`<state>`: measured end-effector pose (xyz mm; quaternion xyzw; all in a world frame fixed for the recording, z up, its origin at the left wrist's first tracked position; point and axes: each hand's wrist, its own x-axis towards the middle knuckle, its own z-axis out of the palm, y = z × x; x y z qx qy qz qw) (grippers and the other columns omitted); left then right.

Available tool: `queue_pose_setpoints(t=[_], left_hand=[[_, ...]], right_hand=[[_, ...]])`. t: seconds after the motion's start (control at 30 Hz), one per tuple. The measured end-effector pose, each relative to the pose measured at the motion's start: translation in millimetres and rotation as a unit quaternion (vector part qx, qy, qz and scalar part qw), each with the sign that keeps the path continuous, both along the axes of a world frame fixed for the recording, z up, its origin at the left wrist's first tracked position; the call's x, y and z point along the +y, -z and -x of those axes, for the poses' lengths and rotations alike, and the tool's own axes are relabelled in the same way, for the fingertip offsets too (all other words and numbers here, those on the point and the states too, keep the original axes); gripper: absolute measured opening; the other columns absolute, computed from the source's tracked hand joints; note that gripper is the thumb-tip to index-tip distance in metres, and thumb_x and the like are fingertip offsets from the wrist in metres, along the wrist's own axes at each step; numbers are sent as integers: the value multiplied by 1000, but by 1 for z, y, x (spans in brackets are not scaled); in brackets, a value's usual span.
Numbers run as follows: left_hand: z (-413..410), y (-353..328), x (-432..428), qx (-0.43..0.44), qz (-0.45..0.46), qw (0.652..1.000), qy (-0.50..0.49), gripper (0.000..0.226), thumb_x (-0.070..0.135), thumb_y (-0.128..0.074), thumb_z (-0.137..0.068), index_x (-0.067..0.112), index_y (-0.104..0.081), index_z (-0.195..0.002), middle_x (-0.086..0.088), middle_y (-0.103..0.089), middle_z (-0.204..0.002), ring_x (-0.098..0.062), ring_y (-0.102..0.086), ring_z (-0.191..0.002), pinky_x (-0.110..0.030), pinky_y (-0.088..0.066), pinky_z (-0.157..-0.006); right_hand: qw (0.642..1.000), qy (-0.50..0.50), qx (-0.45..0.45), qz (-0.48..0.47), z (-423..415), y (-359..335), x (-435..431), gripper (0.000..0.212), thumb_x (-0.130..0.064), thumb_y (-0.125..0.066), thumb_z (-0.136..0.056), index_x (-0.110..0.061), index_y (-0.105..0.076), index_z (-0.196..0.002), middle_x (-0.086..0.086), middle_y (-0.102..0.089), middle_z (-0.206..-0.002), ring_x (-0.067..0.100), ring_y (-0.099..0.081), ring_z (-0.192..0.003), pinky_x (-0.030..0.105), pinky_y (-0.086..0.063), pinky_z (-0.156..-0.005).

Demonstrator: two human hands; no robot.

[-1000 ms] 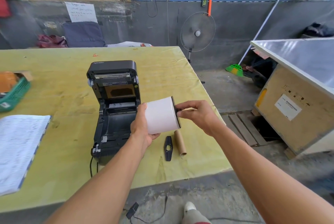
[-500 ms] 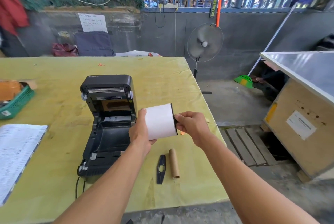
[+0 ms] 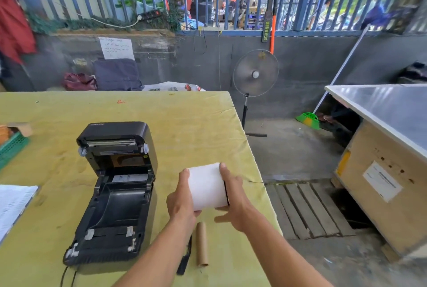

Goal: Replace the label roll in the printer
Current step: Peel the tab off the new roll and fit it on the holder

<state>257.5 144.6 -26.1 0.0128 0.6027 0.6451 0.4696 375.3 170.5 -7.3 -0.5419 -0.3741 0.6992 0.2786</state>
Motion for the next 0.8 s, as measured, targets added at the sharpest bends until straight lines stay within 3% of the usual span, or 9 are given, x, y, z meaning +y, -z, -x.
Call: queue_pose_setpoints(t=[0.1, 0.27, 0.43, 0.6, 0.73, 0.8], left_hand=[[-7, -6, 7, 30, 1, 1000, 6, 53, 59, -70, -61, 12, -62, -81, -11, -70, -81, -31, -68, -73, -40, -58, -63], [-9, -23, 16, 43, -14, 999, 27, 51, 60, -71, -64, 13, -59, -80, -10, -69, -82, -32, -69, -76, -42, -59, -67], [-5, -35, 26, 60, -15, 997, 40, 50, 59, -73, -67, 12, -60, -80, -11, -69, -83, -32, -68, -76, -47, -59, -74], [3, -49, 23, 65, -34, 990, 118, 50, 62, -71, -71, 18, -64, -93, -8, -70, -94, -27, -67, -84, -38, -54, -67], [18, -54, 17, 52, -28, 985, 165, 64, 74, -56, -74, 19, -62, -105, -9, -71, -99, -28, -63, -96, -42, -46, -79], [25, -48, 15, 51, -23, 987, 151, 54, 66, -51, -84, 18, -57, -107, -10, -71, -95, -26, -64, -93, -46, -45, -84]], right_hand=[[999, 39, 8, -18, 3, -3, 1, 83, -82, -67, -61, -29, -37, -116, -5, -50, -120, 21, -57, -107, 47, -58, -75], [992, 104, 9, -66, 6, -20, 12, 69, -67, -74, -66, -25, -38, -106, 2, -55, -114, 25, -64, -99, 41, -61, -68], [995, 85, 2, -43, 3, -33, 25, 71, -67, -74, -59, -23, -44, -107, 5, -58, -113, 31, -67, -97, 51, -63, -70], [991, 115, 20, -70, 2, -35, 29, 72, -62, -73, -58, -17, -49, -108, 9, -61, -111, 31, -69, -90, 49, -64, -59], [985, 143, 56, -75, -1, -27, 29, 63, -59, -74, -64, -17, -54, -106, 9, -63, -110, 32, -69, -92, 42, -61, -53], [984, 148, 70, -76, -4, -25, 29, 58, -59, -75, -63, -21, -56, -103, 9, -63, -111, 32, -68, -93, 42, -61, -54]])
